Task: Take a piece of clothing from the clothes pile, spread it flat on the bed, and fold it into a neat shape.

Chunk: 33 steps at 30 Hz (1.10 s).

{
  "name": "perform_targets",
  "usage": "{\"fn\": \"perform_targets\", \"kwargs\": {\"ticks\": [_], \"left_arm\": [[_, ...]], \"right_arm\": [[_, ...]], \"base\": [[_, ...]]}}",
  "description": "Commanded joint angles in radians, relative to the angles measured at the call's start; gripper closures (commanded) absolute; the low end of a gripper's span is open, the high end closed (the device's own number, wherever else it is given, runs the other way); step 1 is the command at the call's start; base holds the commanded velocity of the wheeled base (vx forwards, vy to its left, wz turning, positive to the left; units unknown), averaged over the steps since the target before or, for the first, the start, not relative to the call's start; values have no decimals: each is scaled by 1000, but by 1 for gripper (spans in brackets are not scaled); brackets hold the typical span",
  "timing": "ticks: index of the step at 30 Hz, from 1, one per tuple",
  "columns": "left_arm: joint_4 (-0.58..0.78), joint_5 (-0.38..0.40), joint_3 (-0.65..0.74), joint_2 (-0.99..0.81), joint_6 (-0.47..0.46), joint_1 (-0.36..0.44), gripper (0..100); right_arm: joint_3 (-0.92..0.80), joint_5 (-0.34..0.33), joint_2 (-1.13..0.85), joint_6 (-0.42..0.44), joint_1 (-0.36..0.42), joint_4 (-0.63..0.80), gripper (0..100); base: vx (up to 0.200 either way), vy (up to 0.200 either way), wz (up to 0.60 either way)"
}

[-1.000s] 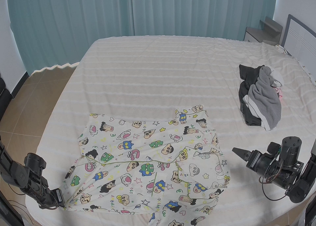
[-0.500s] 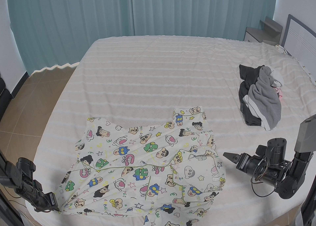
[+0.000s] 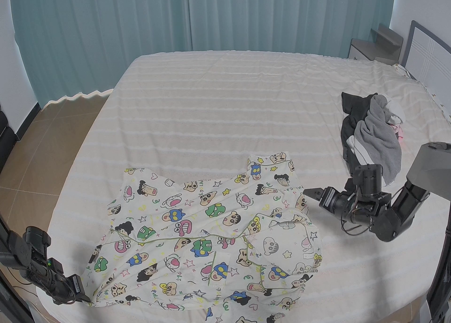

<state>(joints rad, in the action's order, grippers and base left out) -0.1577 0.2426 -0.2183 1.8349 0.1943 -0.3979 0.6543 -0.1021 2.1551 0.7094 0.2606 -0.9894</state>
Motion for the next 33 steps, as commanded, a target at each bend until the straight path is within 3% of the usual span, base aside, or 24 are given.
{"fn": "perform_targets", "kwargs": {"ticks": [1, 2, 3, 9, 13, 23, 27, 32, 33], "left_arm": [[-2, 84, 2, -23, 1, -1, 100], [-2, 78, 0, -25, -1, -1, 100], [-2, 77, -3, -25, -1, -1, 0], [-2, 75, -3, -37, 1, -4, 0], [-2, 101, -13, -89, 7, -47, 0], [0, 354, -82, -256, 47, -202, 0], [-3, 449, -116, -295, 217, -217, 0], [-6, 506, -112, -306, 248, -217, 0], [-6, 511, -110, -312, 249, -217, 0]], "right_arm": [[262, -24, 75, 2, -17, 209, 0], [294, -44, 88, 4, -18, 232, 0], [309, -51, 95, 4, -18, 242, 0], [409, -60, 141, 5, -23, 327, 0], [501, -60, 173, 5, -20, 397, 0], [665, -82, 238, 4, -1, 551, 0], [771, -82, 292, 4, 11, 629, 0], [844, -82, 322, 5, 14, 686, 0], [857, -82, 327, 4, 14, 692, 100]], "base": [[0, 0, 0], [0, 0, 0], [0, 0, 0], [0, 0, 0], [0, 0, 0], [0, 0, 0], [0, 0, 0], [0, 0, 0], [0, 0, 0]]}}
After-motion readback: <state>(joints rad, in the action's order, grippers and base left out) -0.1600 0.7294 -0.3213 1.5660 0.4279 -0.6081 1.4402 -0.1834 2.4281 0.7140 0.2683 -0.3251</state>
